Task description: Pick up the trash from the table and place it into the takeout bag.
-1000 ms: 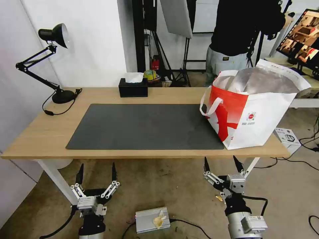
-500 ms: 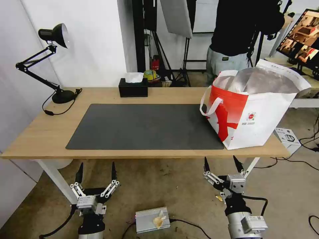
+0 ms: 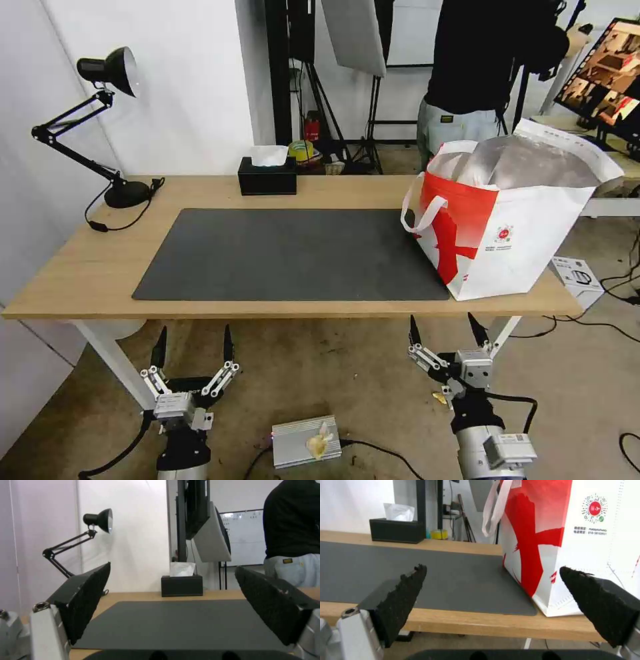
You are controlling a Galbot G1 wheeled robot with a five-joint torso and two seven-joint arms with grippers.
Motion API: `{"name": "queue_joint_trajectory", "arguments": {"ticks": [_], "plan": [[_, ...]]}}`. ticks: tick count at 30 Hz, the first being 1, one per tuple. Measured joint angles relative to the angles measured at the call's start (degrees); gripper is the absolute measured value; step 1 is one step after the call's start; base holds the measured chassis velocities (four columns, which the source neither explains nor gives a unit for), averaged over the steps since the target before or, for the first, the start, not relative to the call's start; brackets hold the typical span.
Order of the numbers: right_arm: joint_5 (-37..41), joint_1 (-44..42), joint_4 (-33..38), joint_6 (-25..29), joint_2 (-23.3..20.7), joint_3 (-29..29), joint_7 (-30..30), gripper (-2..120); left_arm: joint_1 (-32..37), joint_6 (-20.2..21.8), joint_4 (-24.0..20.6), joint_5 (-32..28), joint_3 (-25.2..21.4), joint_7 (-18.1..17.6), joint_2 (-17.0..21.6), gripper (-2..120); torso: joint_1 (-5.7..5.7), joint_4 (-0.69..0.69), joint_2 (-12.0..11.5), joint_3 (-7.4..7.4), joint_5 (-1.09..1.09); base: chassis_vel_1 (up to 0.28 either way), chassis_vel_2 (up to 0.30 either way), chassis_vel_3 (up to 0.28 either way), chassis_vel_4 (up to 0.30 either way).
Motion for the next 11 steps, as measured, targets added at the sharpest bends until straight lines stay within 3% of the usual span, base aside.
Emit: {"name": "queue_joint_trajectory", "arguments": {"ticks": [11], "plan": [[0.00, 0.00, 0.00, 0.00, 0.00, 0.00, 0.00, 100, -0.01, 0.05, -0.02, -0.02, 0.00, 0.00, 0.02, 100, 0.00, 0.00, 0.00, 0.00, 0.00, 0.000, 0.000, 0.000, 0.000]]}}
